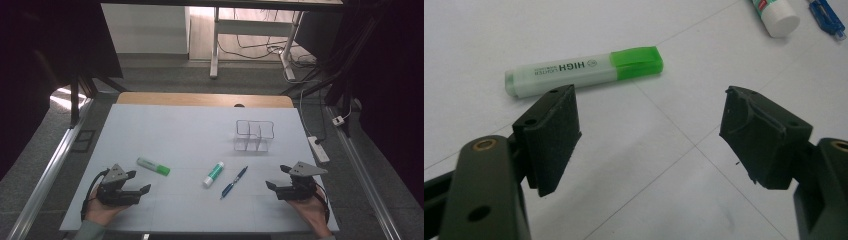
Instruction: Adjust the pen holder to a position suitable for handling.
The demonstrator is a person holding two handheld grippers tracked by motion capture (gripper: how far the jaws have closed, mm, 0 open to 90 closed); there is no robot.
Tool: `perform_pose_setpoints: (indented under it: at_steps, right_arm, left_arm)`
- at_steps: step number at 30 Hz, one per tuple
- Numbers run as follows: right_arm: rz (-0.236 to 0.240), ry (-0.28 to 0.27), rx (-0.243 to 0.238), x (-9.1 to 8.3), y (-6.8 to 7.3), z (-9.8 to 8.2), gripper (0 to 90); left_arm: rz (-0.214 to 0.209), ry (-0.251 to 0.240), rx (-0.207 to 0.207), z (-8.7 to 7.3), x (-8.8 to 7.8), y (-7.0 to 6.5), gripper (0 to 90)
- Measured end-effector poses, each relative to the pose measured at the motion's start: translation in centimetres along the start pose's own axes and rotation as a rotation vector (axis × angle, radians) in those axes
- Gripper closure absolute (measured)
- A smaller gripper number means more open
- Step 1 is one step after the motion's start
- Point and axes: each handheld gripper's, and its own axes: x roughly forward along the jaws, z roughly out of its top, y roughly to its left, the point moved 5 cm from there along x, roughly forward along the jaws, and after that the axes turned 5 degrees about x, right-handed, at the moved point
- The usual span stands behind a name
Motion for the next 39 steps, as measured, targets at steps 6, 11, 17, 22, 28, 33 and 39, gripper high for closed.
perform_pose_setpoints:
  at_steps: [6, 11, 17, 22, 28, 33, 39]
  right_arm:
    - [-0.002, 0.006, 0.001, 0.1, 0.0, -0.1, 20.1]
    - [-0.007, 0.002, 0.004, 0.0, 0.0, -0.1, 21.1]
    - [0.001, 0.019, -0.005, 0.2, 0.1, -0.1, 21.5]
    - [-0.001, 0.026, -0.009, 0.2, 0.1, -0.2, 21.8]
    - [-0.008, 0.024, -0.010, -0.1, 0.0, -0.1, 21.9]
    - [-0.011, 0.019, -0.004, -0.1, 0.0, -0.2, 22.2]
    - [-0.010, 0.031, 0.002, -0.1, -0.1, -0.4, 22.5]
  left_arm:
    - [0.004, -0.007, -0.007, 0.2, -0.1, 0.2, 24.2]
    - [0.003, -0.004, 0.000, 0.3, -0.1, 0.0, 24.5]
    - [-0.001, -0.001, 0.004, 0.3, -0.1, 0.0, 25.5]
    - [-0.003, 0.007, 0.007, 0.4, 0.0, -0.2, 26.2]
    - [-0.010, 0.005, 0.023, 0.7, -0.1, -0.5, 27.4]
    - [-0.017, 0.009, 0.033, 0.9, 0.0, -0.8, 28.1]
    - [-0.026, 0.010, 0.050, 1.6, 0.4, -1.4, 28.7]
